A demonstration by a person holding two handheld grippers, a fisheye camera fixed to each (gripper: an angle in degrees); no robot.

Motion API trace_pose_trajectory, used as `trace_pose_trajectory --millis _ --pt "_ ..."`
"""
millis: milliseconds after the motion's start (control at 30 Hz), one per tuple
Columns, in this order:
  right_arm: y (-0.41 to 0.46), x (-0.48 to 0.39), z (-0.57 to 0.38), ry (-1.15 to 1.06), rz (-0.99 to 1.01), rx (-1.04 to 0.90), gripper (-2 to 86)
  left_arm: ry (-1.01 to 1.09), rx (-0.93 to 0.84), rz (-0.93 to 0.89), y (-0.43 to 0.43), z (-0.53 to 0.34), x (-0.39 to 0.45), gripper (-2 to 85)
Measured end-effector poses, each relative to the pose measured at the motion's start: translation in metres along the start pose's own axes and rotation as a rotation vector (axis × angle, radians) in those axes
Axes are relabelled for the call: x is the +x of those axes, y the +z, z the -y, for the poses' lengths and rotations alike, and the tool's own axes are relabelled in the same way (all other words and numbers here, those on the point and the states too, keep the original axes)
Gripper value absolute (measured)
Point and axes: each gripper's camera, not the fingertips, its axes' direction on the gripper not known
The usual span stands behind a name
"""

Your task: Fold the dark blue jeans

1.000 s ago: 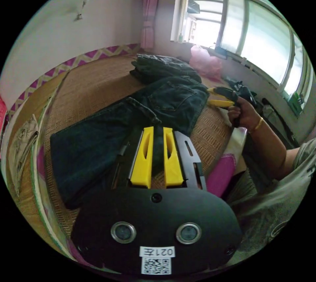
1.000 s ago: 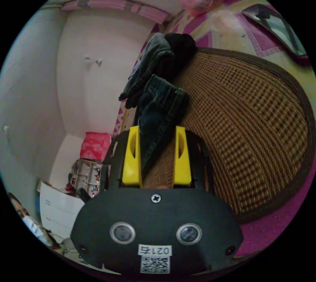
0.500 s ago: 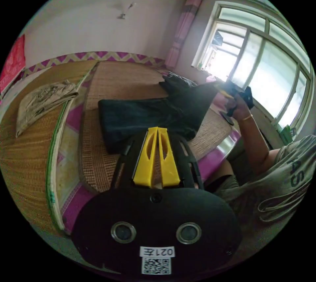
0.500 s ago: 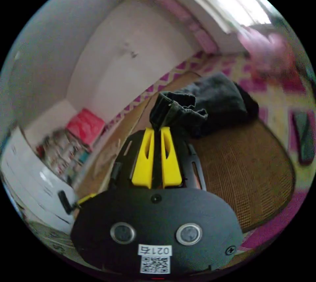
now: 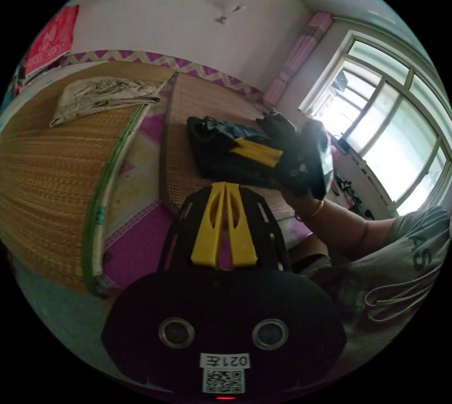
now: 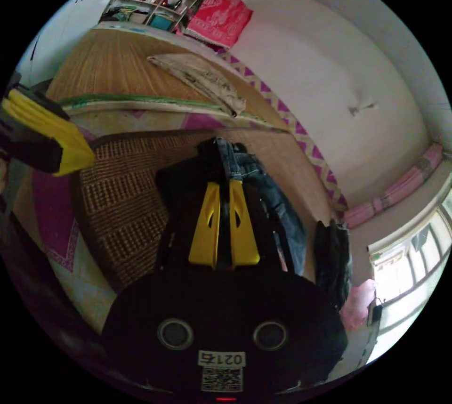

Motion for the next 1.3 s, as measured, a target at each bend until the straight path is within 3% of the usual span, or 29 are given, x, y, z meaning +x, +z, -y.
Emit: trace_pose_trajectory --millis 133,200,300,400,600,833,1033,1167,1300 --pt "0.030 -0.019 -0.001 -0.108 0.100 -0.105 3.9 -0.026 0.023 -0.031 0.006 0.017 -0.023 -0.9" --pt "0.030 -0.021 -0.010 -0.114 0.092 -0.062 4.6 -0.013 0.039 -0.060 0.011 0.029 -0.027 -0.9" --pt "0.017 0.013 -0.021 -0.064 0.327 -0.042 6.1 0.014 0.046 -0.081 0.024 0.054 -0.032 -0.6" --pt "0.009 0.082 -0.050 0.154 0.475 0.017 5.5 0.023 0.053 -0.088 0.039 0.081 -0.040 1.5" --pt "0.066 0.246 -0.151 0.683 0.423 -0.094 9.8 -0.157 -0.028 -0.146 0.092 0.143 -0.104 13.6" --pt "0.211 0.334 -0.253 1.063 1.011 -0.224 12.5 -0.280 -0.234 -0.310 0.171 0.188 -0.164 15.9" --pt "0.259 0.341 -0.255 1.069 1.150 -0.221 10.6 -0.237 -0.325 -0.261 0.198 0.219 -0.168 9.4" --pt "0.268 0.351 -0.261 1.051 1.169 -0.209 8.1 -0.266 -0.288 -0.283 0.195 0.233 -0.167 6.3" --pt "0.245 0.382 -0.259 0.963 1.172 -0.136 6.9 -0.130 -0.222 -0.327 0.170 0.278 -0.122 5.6"
